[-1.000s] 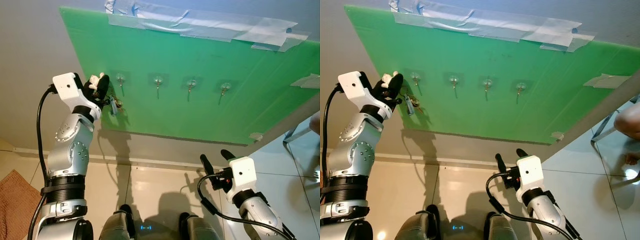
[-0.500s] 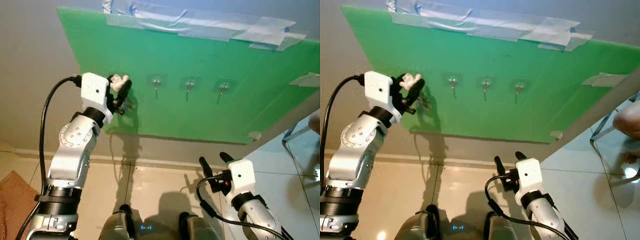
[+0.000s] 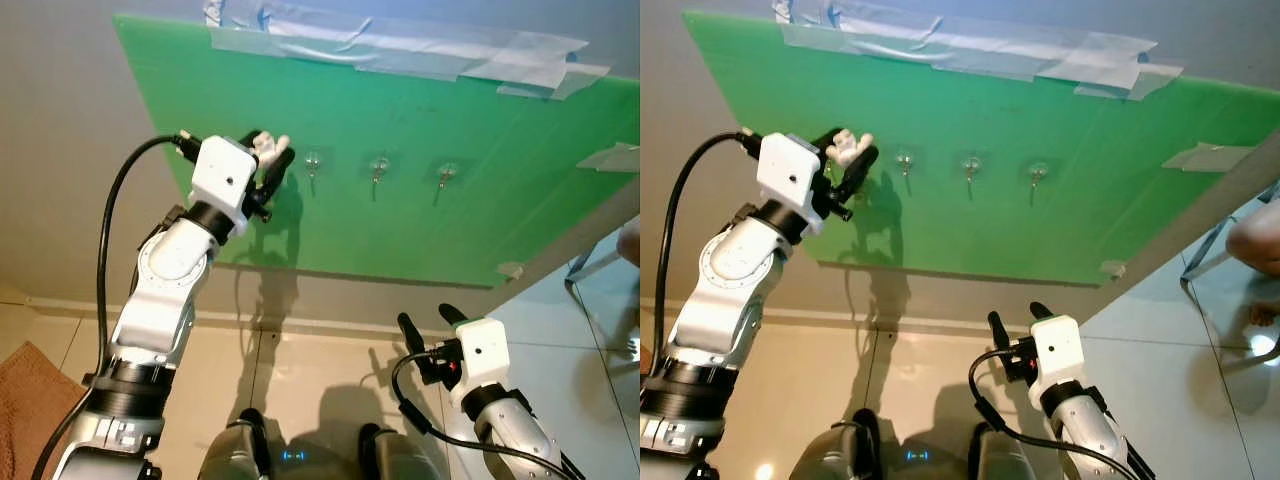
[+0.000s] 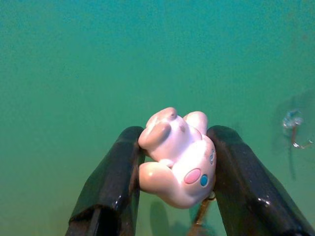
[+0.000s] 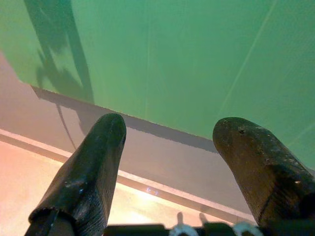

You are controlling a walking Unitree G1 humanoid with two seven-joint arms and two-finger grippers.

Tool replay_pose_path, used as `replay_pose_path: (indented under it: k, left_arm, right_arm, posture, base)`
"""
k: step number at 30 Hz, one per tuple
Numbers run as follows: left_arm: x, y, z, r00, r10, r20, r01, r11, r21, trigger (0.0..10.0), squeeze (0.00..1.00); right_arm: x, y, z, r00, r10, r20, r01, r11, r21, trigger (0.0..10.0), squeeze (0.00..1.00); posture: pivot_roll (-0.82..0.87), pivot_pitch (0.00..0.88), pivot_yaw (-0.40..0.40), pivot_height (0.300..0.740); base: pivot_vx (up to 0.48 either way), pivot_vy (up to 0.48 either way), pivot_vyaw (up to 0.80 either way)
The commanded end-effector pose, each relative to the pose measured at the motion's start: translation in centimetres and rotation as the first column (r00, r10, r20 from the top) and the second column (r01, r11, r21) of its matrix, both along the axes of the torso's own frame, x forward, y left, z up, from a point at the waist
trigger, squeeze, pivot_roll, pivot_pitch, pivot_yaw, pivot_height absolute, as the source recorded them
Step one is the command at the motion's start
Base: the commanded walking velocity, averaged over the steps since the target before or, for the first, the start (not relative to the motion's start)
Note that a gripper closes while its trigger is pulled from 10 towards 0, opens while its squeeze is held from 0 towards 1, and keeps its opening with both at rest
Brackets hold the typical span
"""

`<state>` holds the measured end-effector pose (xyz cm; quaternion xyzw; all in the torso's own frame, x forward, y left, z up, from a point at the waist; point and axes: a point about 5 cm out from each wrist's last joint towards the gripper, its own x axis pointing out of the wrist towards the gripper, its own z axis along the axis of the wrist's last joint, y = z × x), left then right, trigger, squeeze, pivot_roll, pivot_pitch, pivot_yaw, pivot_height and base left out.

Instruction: Hang keys on a hook

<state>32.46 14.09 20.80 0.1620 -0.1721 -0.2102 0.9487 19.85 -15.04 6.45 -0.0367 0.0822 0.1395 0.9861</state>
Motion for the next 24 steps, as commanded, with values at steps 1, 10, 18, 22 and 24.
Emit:
replay_pose_path:
  k: [1, 10, 18, 22, 24]
  left_arm:
    - [0.6, 0.0, -0.3, 1.000, -0.002, 0.015, 0.001, 0.999, 0.039, 0.0, 0.00]
    - [2.2, 2.9, -1.8, 0.992, 0.127, -0.015, -0.126, 0.992, 0.018, 0.0, 0.00]
    - [2.9, 5.1, -2.8, 0.973, 0.229, -0.041, -0.231, 0.972, -0.046, 0.0, 0.00]
    - [2.9, 5.3, -2.2, 0.973, 0.230, -0.015, -0.230, 0.971, -0.062, 0.0, 0.00]
    - [3.0, 5.0, -1.6, 0.980, 0.200, 0.019, -0.199, 0.978, -0.055, 0.0, 0.00]
  right_arm:
    - [-0.2, -0.2, -0.2, 1.000, -0.001, -0.012, 0.001, 1.000, -0.007, 10.0, 0.00]
    - [-0.3, -0.3, -0.2, 1.000, -0.011, -0.012, 0.011, 1.000, -0.006, 10.0, 0.00]
    - [-0.3, -0.3, -0.2, 1.000, -0.005, -0.014, 0.005, 1.000, -0.008, 10.0, 0.00]
    - [-0.3, -0.4, -0.2, 1.000, -0.002, -0.015, 0.002, 1.000, -0.011, 10.0, 0.00]
    - [-0.3, -0.4, -0.2, 1.000, 0.001, -0.015, -0.001, 1.000, -0.012, 10.0, 0.00]
  posture:
    - [-0.21, 0.224, -0.037, 0.740]
    - [-0.22, 0.217, -0.031, 0.740]
    - [-0.22, 0.214, -0.039, 0.740]
    - [-0.21, 0.213, -0.045, 0.740]
    - [-0.21, 0.213, -0.046, 0.740]
  base:
    - [0.000, 0.000, 0.00]
    - [0.000, 0.000, 0.00]
    - [0.000, 0.000, 0.00]
    - [0.000, 0.000, 0.00]
    - [0.000, 0.000, 0.00]
